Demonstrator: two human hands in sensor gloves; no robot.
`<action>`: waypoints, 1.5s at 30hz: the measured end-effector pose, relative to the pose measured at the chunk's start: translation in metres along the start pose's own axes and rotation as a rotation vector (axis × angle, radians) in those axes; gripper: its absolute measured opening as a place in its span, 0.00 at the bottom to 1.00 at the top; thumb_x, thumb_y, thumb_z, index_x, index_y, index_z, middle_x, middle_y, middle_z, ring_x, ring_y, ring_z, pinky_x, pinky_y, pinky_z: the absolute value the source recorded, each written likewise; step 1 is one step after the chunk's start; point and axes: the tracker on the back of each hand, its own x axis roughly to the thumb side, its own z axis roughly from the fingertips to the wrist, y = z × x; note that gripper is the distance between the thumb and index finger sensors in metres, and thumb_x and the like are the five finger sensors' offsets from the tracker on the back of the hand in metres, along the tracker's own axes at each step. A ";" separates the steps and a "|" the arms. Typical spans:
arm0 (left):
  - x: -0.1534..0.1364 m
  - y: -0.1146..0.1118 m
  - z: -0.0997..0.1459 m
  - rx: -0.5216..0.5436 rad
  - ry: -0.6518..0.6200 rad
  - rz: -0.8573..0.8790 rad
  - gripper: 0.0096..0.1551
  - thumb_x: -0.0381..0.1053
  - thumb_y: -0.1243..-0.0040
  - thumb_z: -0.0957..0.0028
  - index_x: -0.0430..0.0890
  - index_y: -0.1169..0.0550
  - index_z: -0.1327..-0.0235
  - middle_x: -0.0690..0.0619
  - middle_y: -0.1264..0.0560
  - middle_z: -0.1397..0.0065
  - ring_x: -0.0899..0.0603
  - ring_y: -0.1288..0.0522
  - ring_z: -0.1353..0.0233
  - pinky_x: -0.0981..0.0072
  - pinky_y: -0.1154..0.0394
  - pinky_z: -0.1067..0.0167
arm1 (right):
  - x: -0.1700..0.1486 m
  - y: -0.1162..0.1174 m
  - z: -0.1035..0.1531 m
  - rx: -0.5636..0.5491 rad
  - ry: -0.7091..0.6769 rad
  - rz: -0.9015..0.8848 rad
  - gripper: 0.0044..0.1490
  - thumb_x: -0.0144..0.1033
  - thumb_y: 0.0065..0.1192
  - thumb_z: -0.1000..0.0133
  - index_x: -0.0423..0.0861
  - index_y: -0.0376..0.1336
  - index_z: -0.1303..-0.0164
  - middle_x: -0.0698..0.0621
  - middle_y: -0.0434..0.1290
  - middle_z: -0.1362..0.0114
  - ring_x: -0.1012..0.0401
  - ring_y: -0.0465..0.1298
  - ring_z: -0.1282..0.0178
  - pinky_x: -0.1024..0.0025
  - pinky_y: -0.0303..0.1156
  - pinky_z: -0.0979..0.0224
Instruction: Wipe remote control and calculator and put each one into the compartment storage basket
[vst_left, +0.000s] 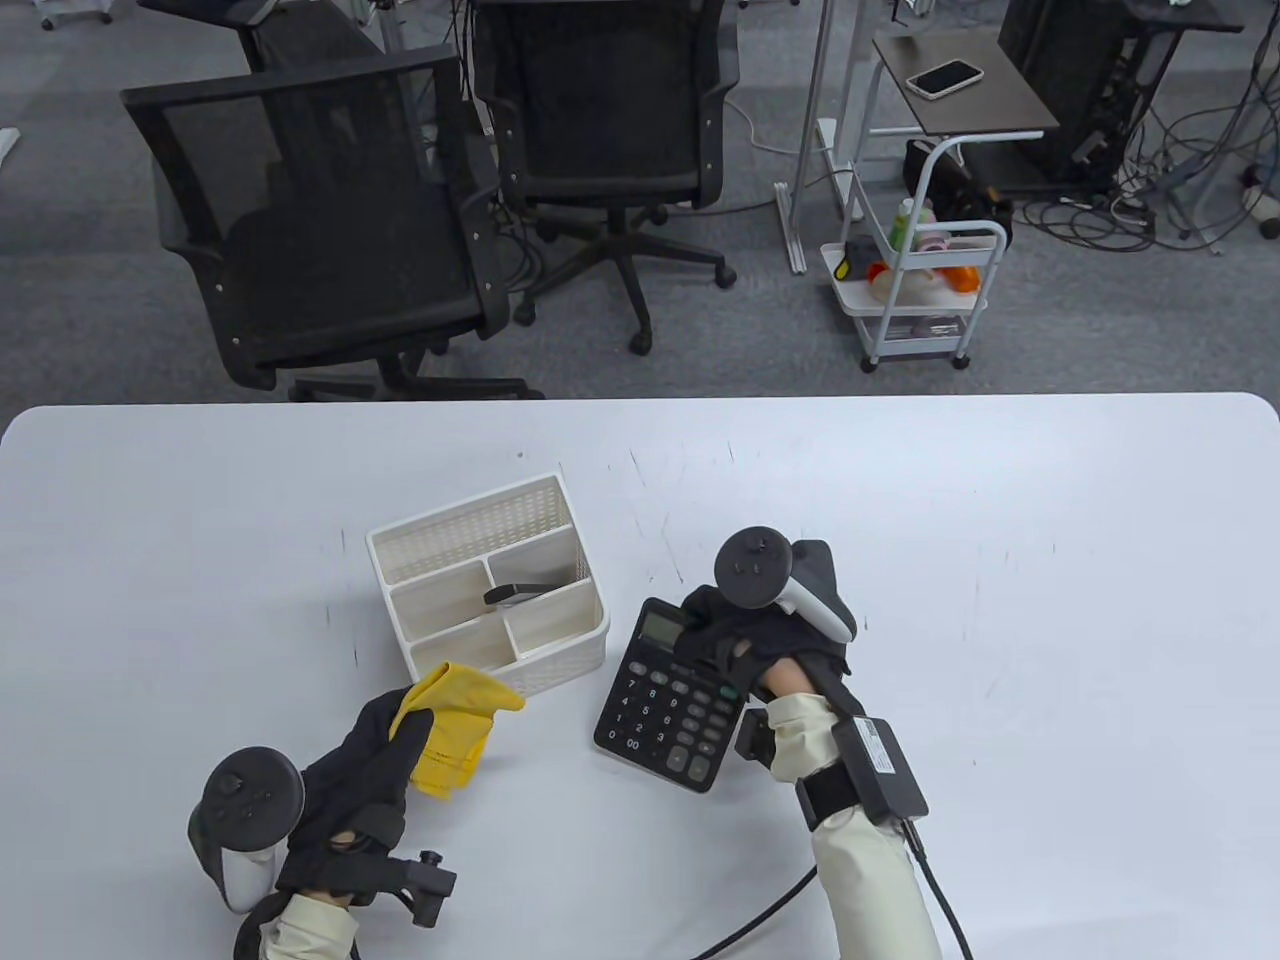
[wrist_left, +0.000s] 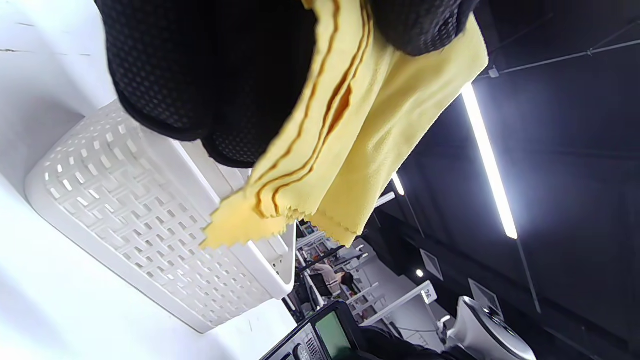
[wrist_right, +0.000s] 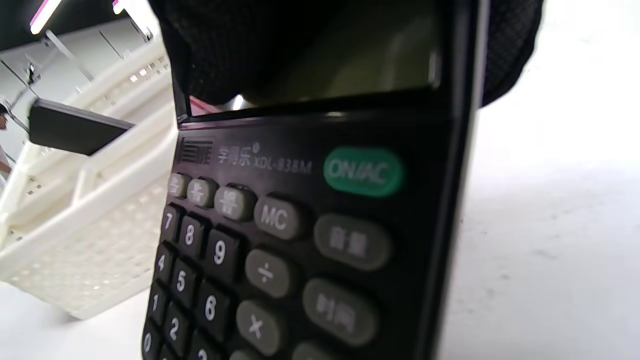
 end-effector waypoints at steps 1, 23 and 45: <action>0.000 0.000 0.000 -0.003 0.001 0.007 0.21 0.55 0.46 0.40 0.50 0.24 0.38 0.48 0.15 0.40 0.39 0.13 0.42 0.50 0.16 0.48 | 0.001 -0.002 0.008 -0.019 -0.009 -0.007 0.29 0.35 0.66 0.43 0.41 0.68 0.31 0.43 0.71 0.30 0.45 0.83 0.40 0.41 0.76 0.38; 0.015 -0.002 0.003 0.082 0.053 -0.112 0.26 0.54 0.47 0.39 0.45 0.26 0.31 0.43 0.17 0.36 0.38 0.14 0.39 0.49 0.15 0.48 | 0.045 0.042 0.090 -0.353 -0.034 -0.640 0.33 0.36 0.66 0.40 0.36 0.66 0.26 0.37 0.78 0.33 0.49 0.83 0.45 0.43 0.76 0.41; 0.063 -0.083 0.008 -0.229 -0.416 -1.035 0.58 0.74 0.40 0.53 0.51 0.50 0.17 0.45 0.54 0.12 0.28 0.55 0.15 0.27 0.46 0.26 | 0.037 0.092 0.096 -0.503 0.057 -1.094 0.35 0.36 0.59 0.37 0.29 0.61 0.26 0.35 0.71 0.30 0.45 0.80 0.39 0.32 0.72 0.40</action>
